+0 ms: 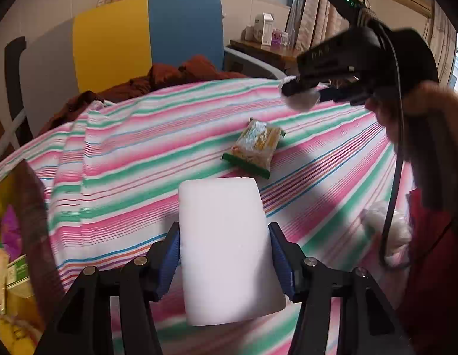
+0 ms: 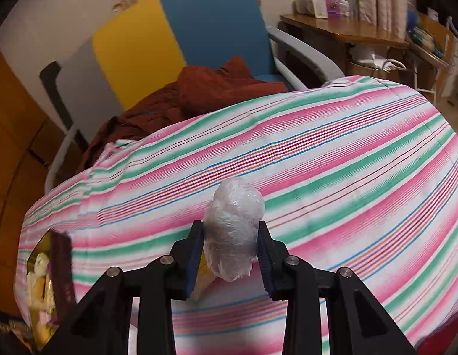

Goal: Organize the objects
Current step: 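Grasp the clear plastic-wrapped item with the right tool, then carry sponge and wrapped item into the gold tray and open both tools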

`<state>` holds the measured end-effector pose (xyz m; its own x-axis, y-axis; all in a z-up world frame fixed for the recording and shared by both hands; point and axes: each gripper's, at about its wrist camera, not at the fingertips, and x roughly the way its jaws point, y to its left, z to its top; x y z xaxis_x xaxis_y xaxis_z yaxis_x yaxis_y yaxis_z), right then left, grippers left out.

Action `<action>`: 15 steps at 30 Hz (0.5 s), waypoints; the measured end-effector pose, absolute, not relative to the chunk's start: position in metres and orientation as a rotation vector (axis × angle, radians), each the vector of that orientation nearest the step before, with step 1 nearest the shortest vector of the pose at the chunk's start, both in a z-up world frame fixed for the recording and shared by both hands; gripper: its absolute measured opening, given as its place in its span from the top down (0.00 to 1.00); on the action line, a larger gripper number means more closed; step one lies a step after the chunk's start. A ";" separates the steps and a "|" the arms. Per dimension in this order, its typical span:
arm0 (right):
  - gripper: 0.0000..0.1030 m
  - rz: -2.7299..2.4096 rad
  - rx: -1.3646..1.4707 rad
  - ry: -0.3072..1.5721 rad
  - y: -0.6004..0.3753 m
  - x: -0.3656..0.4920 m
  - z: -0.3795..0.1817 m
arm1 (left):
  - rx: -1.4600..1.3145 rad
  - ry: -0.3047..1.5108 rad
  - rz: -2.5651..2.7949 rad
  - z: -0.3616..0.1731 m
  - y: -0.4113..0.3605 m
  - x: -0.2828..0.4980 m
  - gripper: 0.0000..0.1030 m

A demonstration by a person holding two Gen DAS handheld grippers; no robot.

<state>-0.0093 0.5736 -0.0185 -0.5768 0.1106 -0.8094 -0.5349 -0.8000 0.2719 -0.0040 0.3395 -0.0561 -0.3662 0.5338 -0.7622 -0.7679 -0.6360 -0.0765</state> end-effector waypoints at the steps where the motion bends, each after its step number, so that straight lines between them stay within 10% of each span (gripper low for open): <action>1: 0.66 2.404 -1.179 0.710 0.567 -0.006 -0.018 | -0.994 0.367 2.067 -0.049 0.334 -0.003 0.44; 15: 0.66 2.568 -1.158 0.615 0.476 0.021 0.005 | -0.881 0.294 2.247 0.021 0.254 0.003 0.44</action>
<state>0.0211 0.4763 0.0046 -0.6496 0.0589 -0.7580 -0.3961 -0.8772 0.2713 0.0029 0.2540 0.0208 -0.5272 0.5258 -0.6676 -0.6799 -0.7322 -0.0397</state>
